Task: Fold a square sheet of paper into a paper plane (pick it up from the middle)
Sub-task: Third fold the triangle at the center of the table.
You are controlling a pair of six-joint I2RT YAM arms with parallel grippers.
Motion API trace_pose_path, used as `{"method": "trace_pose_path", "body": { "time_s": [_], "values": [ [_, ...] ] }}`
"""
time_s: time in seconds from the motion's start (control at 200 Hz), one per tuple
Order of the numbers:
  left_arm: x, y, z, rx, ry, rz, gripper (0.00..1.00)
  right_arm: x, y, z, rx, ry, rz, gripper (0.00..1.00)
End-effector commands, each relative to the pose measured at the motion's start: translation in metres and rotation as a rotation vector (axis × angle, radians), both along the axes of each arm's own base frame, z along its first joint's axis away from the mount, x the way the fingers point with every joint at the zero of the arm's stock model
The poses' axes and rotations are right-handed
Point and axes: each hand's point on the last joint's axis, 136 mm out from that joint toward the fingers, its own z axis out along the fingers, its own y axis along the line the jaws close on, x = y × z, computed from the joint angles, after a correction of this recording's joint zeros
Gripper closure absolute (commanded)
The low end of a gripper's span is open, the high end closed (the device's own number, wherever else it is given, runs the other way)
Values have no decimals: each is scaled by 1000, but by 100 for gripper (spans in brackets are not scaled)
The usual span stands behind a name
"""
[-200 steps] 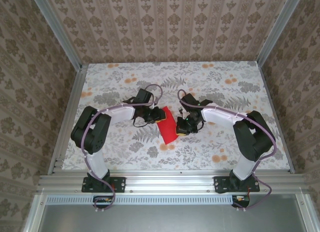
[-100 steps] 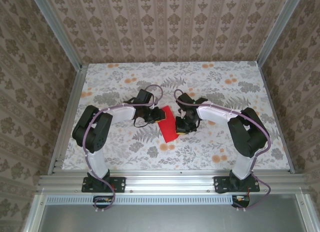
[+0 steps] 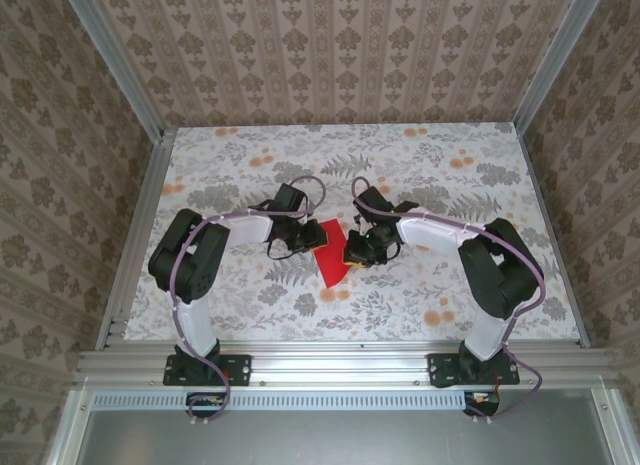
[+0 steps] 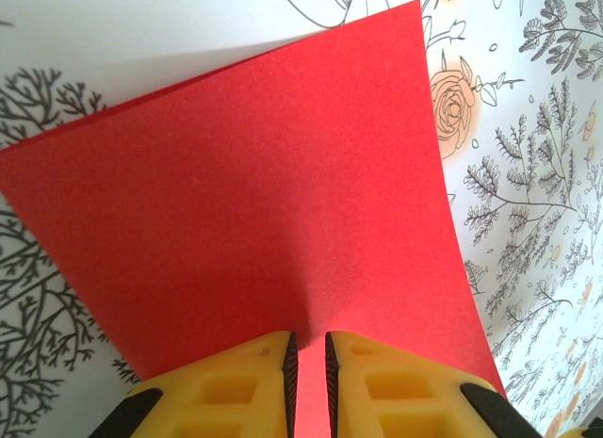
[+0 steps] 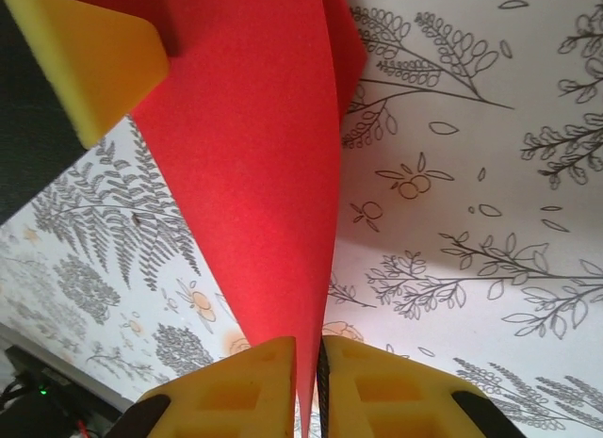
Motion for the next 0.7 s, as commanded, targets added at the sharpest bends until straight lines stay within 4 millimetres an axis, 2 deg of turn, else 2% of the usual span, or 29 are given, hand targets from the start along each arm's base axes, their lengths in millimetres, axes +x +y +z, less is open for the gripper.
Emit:
{"method": "trace_pose_path", "body": {
  "time_s": [0.0,0.145,0.28,0.365,0.53,0.695],
  "values": [
    [-4,10,-17,48,24,14,82,-4,10,13,72,7,-33,81],
    [-5,12,-21,56,33,26,82,-13,4,12,62,38,-69,76],
    [-6,13,-23,63,37,30,83,-19,0,13,54,48,-91,77],
    [-6,13,-24,63,38,29,83,-18,1,14,59,43,-96,81],
    [-5,13,-24,60,36,32,83,-9,13,15,102,23,-98,95],
    [-5,13,-24,56,39,38,84,5,30,13,159,0,-110,96]
  ]
}}
